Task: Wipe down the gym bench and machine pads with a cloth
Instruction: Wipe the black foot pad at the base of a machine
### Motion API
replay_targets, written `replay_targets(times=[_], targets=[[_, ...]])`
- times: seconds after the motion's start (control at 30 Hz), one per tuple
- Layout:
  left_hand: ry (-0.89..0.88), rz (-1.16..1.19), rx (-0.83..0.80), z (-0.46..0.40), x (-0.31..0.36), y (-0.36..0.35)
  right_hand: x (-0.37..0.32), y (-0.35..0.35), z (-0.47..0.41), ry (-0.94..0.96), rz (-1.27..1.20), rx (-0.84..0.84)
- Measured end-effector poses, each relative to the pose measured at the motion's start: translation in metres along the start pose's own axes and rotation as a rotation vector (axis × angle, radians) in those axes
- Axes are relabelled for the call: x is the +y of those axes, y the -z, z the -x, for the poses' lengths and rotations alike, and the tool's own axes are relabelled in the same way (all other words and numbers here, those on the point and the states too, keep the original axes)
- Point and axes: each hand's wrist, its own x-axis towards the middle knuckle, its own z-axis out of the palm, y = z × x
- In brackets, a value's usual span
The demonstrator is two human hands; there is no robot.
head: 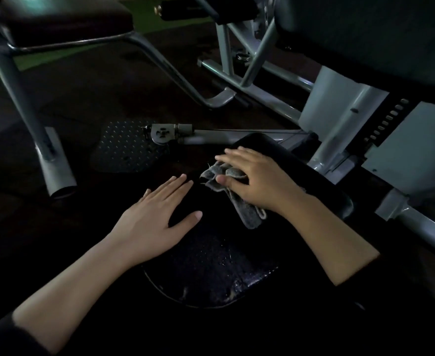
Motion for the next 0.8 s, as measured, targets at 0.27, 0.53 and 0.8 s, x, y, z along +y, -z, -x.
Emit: replay_targets(times=[0.27, 0.53, 0.8], targets=[[-0.014, -0.016, 0.052, 0.004, 0.001, -0.008, 0.012, -0.011, 0.019, -0.024, 0.093, 0.022], [-0.018, -0.011, 0.056, 0.004, 0.000, -0.009, -0.013, -0.021, -0.058, -0.056, 0.095, -0.038], [-0.028, -0.001, 0.072, 0.005, -0.002, -0.010, -0.007, -0.033, 0.012, 0.173, 0.094, 0.093]])
